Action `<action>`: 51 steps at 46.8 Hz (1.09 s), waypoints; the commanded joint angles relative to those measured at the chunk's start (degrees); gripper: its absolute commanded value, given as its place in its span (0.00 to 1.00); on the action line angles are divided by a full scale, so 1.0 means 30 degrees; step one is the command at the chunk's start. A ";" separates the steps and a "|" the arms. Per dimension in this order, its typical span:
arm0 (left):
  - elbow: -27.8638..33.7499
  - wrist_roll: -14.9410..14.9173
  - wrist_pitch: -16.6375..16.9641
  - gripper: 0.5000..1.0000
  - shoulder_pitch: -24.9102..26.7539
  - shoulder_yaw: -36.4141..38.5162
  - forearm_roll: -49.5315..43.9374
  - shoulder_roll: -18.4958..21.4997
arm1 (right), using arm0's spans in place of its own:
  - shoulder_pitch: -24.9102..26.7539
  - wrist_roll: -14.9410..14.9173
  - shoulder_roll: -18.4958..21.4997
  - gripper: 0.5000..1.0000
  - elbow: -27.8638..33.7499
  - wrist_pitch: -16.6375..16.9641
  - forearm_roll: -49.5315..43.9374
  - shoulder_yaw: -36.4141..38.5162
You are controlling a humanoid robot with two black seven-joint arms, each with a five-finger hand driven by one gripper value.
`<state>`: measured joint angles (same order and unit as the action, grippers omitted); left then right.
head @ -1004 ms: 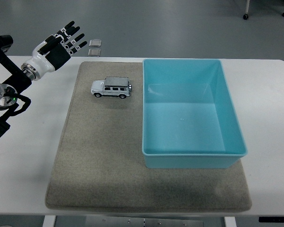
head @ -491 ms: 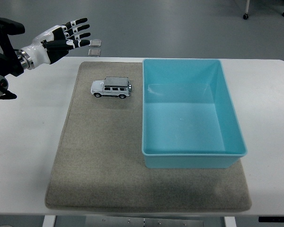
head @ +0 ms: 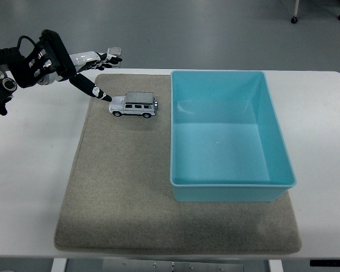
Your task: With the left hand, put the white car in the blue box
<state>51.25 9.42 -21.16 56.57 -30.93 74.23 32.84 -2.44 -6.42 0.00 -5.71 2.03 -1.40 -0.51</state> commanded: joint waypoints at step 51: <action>-0.1469 -0.0416 0.2074 0.97 0.0715 0.1844 0.4992 -0.4004 | -0.0008 0.0000 0.0000 0.87 0.0000 -0.0004 -0.0003 -0.0007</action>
<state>46.83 8.15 -14.98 58.71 -25.41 88.46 21.05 -2.43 -6.42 0.00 -5.71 2.03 -1.40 -0.51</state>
